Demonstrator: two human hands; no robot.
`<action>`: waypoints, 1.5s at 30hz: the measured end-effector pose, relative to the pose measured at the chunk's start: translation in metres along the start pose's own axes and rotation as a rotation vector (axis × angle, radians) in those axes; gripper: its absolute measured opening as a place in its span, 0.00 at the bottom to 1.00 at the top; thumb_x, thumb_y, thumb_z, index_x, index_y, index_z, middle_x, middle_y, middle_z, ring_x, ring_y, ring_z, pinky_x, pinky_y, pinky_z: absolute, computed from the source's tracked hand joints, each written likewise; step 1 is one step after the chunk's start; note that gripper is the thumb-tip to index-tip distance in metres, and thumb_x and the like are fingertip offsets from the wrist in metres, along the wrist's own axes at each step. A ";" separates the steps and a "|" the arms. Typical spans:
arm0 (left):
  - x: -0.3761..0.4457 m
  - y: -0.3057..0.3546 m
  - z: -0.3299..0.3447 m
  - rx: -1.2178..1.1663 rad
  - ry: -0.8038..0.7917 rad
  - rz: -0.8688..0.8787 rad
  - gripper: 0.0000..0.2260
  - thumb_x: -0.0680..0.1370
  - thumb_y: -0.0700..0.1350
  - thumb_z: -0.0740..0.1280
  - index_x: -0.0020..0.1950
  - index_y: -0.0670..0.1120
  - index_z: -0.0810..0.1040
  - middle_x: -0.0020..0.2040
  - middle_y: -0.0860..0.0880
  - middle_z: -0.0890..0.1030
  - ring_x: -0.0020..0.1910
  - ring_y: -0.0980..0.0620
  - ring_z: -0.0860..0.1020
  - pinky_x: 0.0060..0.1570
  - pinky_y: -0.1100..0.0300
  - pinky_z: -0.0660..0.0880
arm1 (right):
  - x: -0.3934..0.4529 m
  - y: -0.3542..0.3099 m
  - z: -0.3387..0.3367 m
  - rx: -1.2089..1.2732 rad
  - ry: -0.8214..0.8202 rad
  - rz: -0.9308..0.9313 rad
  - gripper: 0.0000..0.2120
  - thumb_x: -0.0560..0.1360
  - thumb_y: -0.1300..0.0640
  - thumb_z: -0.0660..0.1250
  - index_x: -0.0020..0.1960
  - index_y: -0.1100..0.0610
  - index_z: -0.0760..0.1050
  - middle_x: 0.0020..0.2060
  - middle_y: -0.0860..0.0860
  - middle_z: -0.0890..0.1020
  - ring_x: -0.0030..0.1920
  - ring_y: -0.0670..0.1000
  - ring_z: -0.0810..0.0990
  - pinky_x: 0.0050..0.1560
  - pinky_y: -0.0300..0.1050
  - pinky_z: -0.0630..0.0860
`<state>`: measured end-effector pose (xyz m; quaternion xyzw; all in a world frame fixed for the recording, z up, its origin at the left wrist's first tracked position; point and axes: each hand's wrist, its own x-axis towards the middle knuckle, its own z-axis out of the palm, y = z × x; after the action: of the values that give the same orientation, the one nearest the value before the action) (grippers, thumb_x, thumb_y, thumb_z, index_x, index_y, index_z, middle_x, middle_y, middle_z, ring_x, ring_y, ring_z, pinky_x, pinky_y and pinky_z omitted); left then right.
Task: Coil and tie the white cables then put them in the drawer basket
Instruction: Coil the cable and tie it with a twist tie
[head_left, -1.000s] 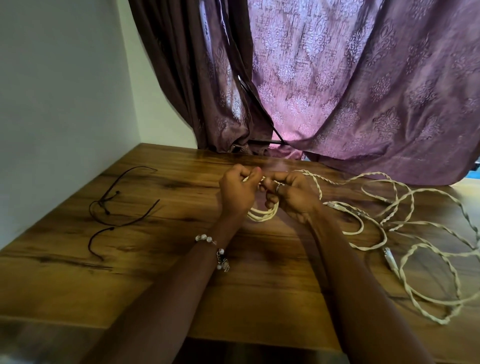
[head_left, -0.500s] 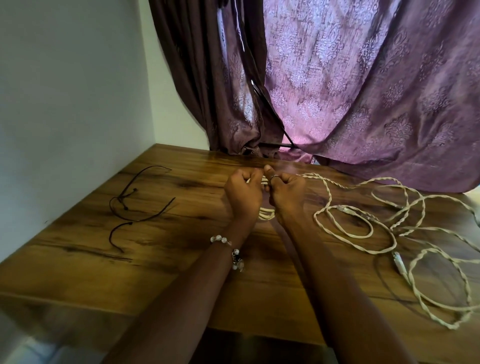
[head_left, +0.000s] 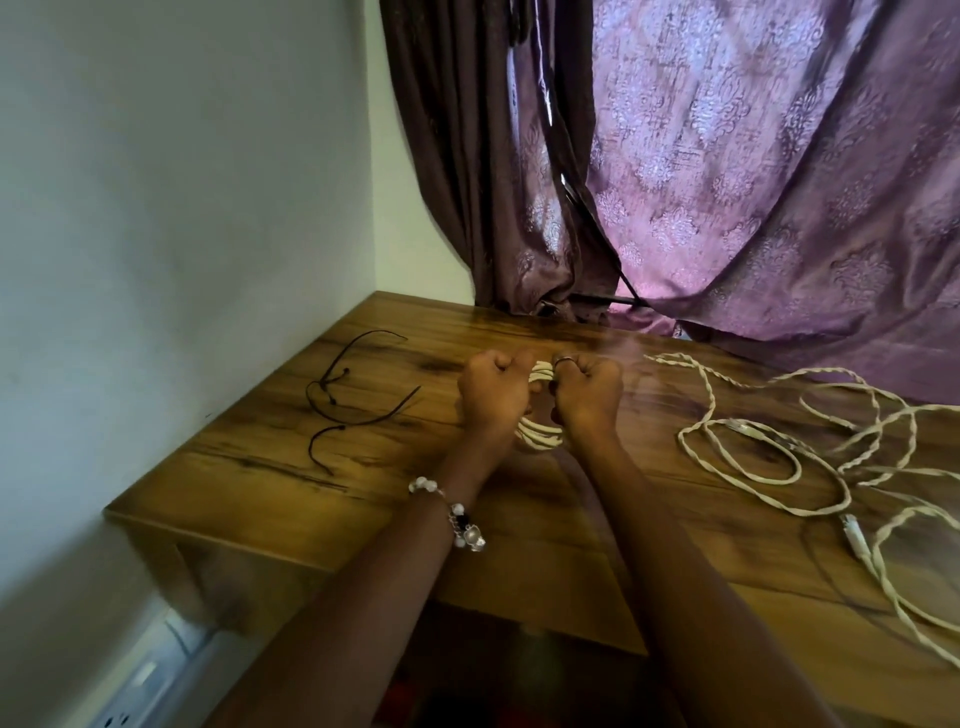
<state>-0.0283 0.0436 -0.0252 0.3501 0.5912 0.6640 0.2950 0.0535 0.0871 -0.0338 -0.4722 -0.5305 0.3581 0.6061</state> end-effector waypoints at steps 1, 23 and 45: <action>0.002 0.004 -0.012 0.026 -0.055 -0.022 0.15 0.70 0.53 0.71 0.30 0.44 0.77 0.31 0.45 0.81 0.31 0.45 0.79 0.38 0.43 0.79 | -0.003 0.000 0.003 -0.005 -0.004 0.005 0.19 0.70 0.54 0.64 0.23 0.55 0.65 0.24 0.53 0.67 0.27 0.50 0.64 0.29 0.46 0.62; 0.087 -0.006 -0.215 0.791 0.026 0.055 0.06 0.67 0.38 0.78 0.42 0.43 0.85 0.43 0.43 0.85 0.45 0.48 0.81 0.51 0.57 0.76 | -0.004 0.018 0.019 -0.064 -0.006 0.057 0.14 0.75 0.60 0.66 0.32 0.63 0.76 0.28 0.54 0.72 0.28 0.51 0.69 0.28 0.43 0.64; 0.096 -0.014 -0.184 1.064 -0.006 0.242 0.09 0.73 0.47 0.71 0.41 0.42 0.84 0.43 0.42 0.84 0.50 0.43 0.79 0.61 0.50 0.70 | -0.004 0.025 0.017 -0.071 -0.064 0.041 0.21 0.76 0.59 0.65 0.25 0.57 0.69 0.24 0.51 0.67 0.24 0.48 0.63 0.27 0.40 0.60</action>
<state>-0.2341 0.0160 -0.0386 0.5187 0.8002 0.3012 0.0003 0.0375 0.0938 -0.0591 -0.4925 -0.5523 0.3661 0.5643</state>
